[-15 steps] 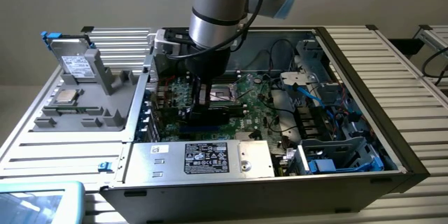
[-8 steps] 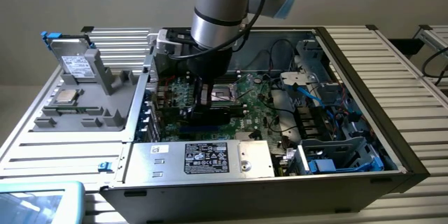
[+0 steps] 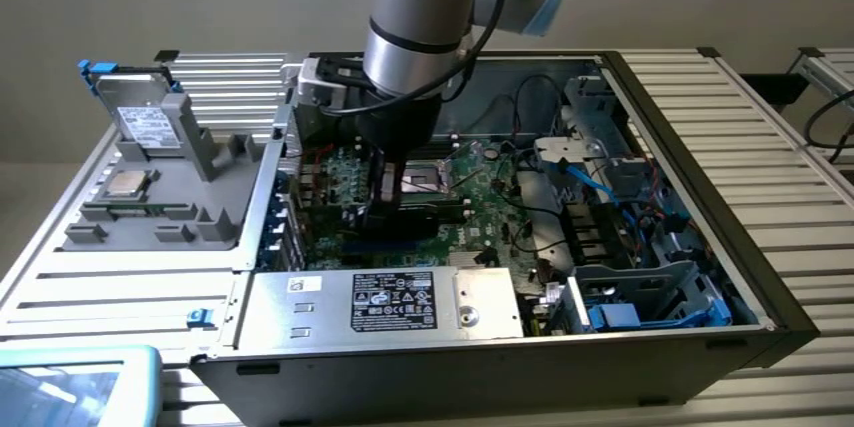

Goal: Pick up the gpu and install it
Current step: 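Insert the gpu into the slot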

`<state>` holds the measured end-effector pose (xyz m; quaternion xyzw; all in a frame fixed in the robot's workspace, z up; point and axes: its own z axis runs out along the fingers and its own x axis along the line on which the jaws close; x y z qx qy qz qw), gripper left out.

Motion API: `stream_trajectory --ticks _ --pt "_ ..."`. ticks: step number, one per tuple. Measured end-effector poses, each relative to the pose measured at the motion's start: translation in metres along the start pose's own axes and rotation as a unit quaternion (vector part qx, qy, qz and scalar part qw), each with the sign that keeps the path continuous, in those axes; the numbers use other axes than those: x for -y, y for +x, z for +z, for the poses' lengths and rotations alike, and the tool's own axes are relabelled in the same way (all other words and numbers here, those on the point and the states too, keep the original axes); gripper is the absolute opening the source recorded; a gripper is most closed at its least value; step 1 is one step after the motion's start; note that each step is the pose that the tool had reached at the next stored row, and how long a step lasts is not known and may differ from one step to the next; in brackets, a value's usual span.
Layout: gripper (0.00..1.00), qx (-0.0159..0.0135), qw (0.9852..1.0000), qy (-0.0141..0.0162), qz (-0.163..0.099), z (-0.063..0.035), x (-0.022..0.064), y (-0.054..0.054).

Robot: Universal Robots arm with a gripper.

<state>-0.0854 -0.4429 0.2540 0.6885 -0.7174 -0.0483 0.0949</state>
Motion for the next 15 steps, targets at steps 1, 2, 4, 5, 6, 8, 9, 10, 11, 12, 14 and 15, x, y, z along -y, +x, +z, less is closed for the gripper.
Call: stream_trajectory --ticks 1,2,4,5,6,8,9,10,11,12,14,15 --pt "0.27 0.0001 1.0 -0.0001 0.001 0.0002 0.0 0.0" --pt "0.27 0.0002 1.0 -0.0001 0.001 0.0003 -0.0002 0.0" --pt "0.27 0.0005 1.0 -0.0001 0.002 0.0006 -0.0007 0.0" --pt "0.27 0.0006 1.0 -0.0001 0.002 0.0007 -0.0008 0.0002" --pt "0.27 0.0006 1.0 -0.0001 0.002 0.0008 -0.0009 0.0005" --pt "0.27 0.0006 1.0 -0.0001 0.003 0.0008 -0.001 0.0014" --pt "0.27 0.0006 1.0 -0.0002 0.003 0.0008 -0.001 0.0016" --pt "0.27 0.0006 1.0 -0.0002 0.003 0.0008 -0.001 0.0018" --pt "0.27 0.0006 1.0 -0.0002 0.003 0.0008 -0.001 0.0019" --pt "0.27 0.0006 1.0 -0.0002 0.003 0.0008 -0.001 0.0019" --pt "0.27 0.0006 1.0 -0.0002 0.003 0.001 -0.001 0.0019" --pt "0.27 0.0005 1.0 -0.0002 0.002 0.0012 -0.001 0.002"
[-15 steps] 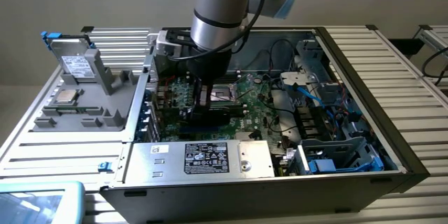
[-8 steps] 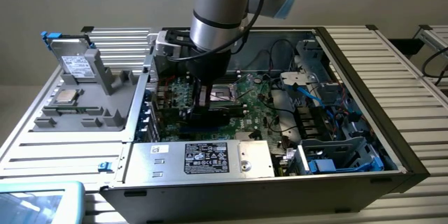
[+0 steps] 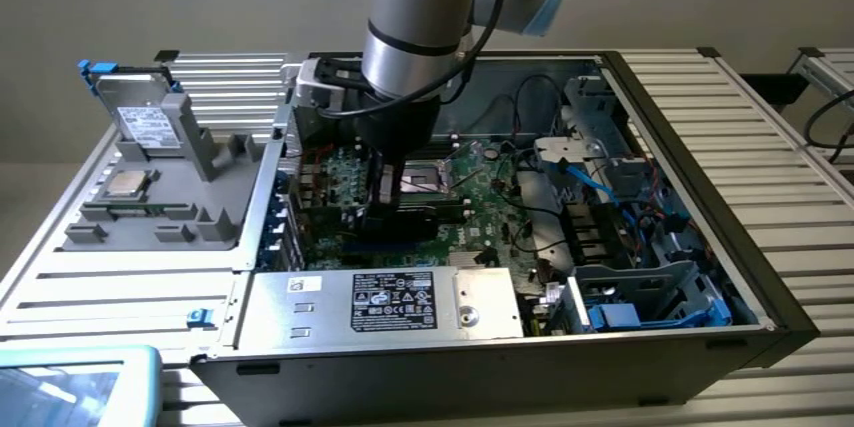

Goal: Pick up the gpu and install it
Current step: 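Insert the gpu into the slot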

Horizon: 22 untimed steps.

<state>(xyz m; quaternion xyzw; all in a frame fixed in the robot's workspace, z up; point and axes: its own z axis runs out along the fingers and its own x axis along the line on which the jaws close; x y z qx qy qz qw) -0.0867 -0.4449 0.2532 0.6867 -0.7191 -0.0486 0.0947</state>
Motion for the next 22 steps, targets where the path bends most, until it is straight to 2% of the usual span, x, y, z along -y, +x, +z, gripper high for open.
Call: stream_trajectory --ticks 22 --pt "0.27 0.0001 1.0 -0.0001 0.0 0.0034 -0.001 -0.0002"
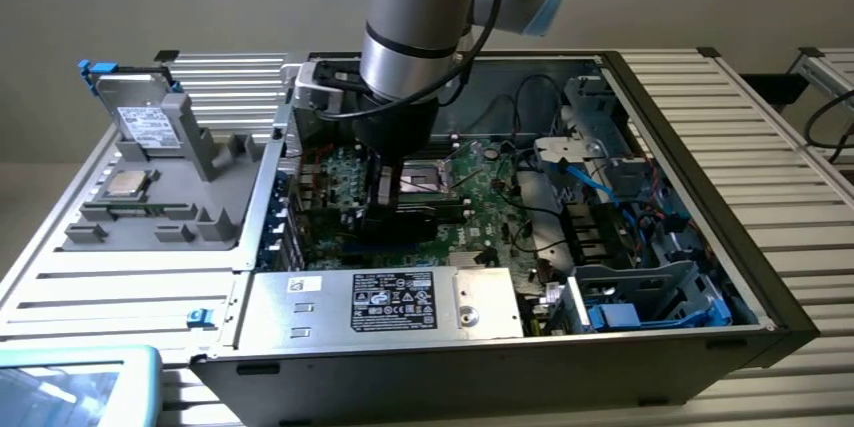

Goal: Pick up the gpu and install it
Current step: 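Insert the gpu into the slot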

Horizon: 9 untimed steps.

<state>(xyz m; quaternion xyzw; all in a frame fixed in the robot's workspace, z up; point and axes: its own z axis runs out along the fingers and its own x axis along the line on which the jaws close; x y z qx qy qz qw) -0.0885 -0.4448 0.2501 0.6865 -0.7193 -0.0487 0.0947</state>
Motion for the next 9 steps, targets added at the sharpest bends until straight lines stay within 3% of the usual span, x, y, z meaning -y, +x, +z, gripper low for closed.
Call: stream_trajectory --ticks 9 --pt "0.27 0.0 1.0 0.0 0.0 0.0006 0.0001 0.0"
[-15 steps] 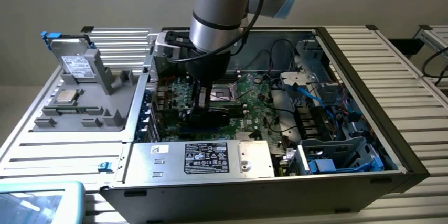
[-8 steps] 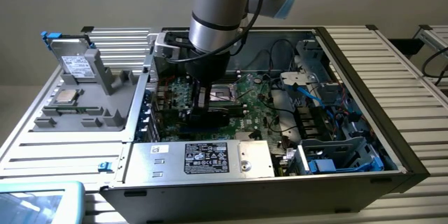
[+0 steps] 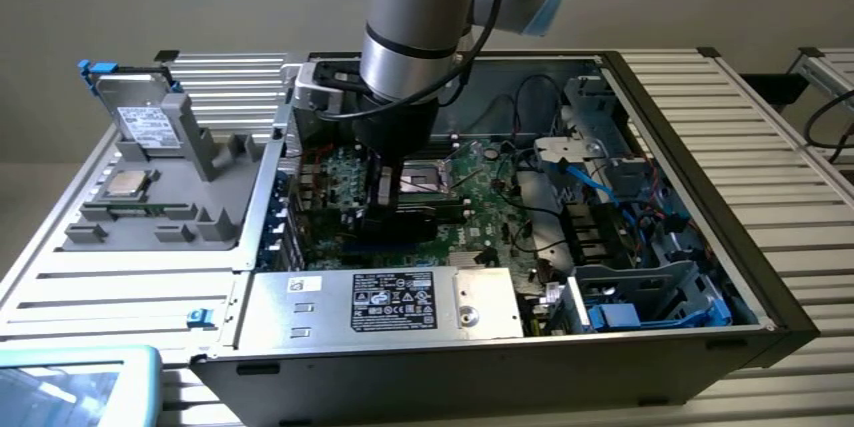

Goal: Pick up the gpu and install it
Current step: 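Insert the gpu into the slot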

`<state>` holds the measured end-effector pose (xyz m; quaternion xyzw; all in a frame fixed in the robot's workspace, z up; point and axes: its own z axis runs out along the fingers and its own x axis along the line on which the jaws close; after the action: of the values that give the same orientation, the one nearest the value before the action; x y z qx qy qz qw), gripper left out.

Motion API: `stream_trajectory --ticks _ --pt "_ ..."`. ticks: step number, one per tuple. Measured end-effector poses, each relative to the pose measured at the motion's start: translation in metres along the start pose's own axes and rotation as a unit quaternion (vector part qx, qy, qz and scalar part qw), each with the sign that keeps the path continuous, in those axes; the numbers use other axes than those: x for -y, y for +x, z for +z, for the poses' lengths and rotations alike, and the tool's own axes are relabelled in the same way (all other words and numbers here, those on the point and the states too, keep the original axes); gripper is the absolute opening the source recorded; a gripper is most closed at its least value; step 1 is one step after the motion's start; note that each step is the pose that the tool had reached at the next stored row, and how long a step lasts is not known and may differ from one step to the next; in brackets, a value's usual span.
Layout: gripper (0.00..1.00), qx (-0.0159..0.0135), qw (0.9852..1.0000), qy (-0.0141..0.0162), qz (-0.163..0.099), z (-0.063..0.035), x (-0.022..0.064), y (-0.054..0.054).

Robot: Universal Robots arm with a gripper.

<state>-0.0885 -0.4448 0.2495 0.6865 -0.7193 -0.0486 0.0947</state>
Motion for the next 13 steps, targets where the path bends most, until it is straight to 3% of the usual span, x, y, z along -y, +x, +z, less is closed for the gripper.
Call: stream_trajectory --ticks 13 --pt "0.27 0.0001 1.0 0.0 0.0 0.0001 0.0 0.0"
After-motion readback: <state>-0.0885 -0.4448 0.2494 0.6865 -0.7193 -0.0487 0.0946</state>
